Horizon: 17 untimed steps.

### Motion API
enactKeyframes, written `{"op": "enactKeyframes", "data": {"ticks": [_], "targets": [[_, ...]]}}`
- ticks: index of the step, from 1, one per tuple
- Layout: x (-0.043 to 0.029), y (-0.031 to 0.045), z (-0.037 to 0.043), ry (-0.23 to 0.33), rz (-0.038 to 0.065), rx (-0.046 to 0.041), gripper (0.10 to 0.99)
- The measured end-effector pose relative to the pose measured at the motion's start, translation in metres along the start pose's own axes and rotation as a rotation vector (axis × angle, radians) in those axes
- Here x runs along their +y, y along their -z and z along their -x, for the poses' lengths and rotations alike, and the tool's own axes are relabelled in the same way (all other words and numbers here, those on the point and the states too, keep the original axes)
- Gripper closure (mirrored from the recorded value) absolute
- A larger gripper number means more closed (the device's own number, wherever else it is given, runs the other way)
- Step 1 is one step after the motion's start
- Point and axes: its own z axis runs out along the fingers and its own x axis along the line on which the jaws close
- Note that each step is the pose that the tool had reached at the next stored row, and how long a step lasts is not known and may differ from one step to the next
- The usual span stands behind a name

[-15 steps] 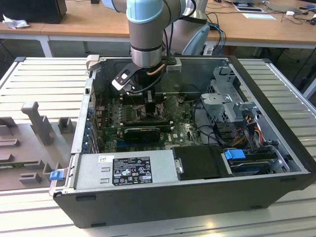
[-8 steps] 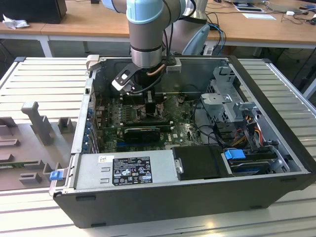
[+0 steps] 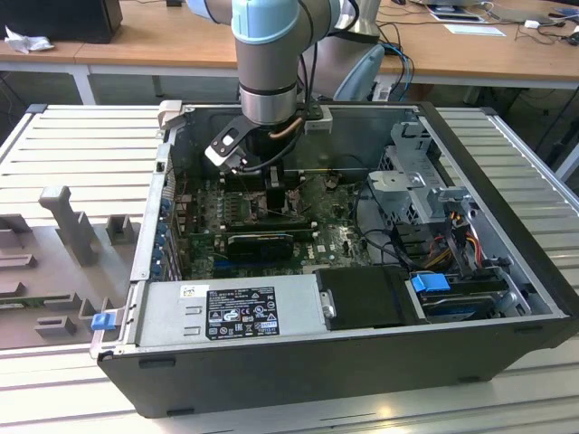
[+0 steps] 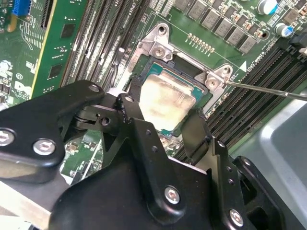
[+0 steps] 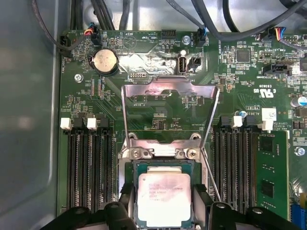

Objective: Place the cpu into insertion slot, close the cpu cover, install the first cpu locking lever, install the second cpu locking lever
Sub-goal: 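Place the cpu into insertion slot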

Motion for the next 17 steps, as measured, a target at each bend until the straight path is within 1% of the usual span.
{"op": "enactKeyframes", "data": {"ticks": [5,8,9,10,13,17], "targets": [[0.0006,0.0054,0.0001,0.0,-0.002,0.0002,0.498],[0.0009,0.007,0.0002,0.0,-0.004,0.0001,0.69],[0.0009,0.0075,0.0002,0.0,-0.005,0.0001,0.69],[0.0009,0.008,0.0002,0.0,-0.005,0.0,0.812],[0.0011,0.0103,0.0002,0.0,-0.005,0.0001,0.984],[0.0014,0.0134,0.0003,0.0,-0.005,0.0001,0.98]]}}
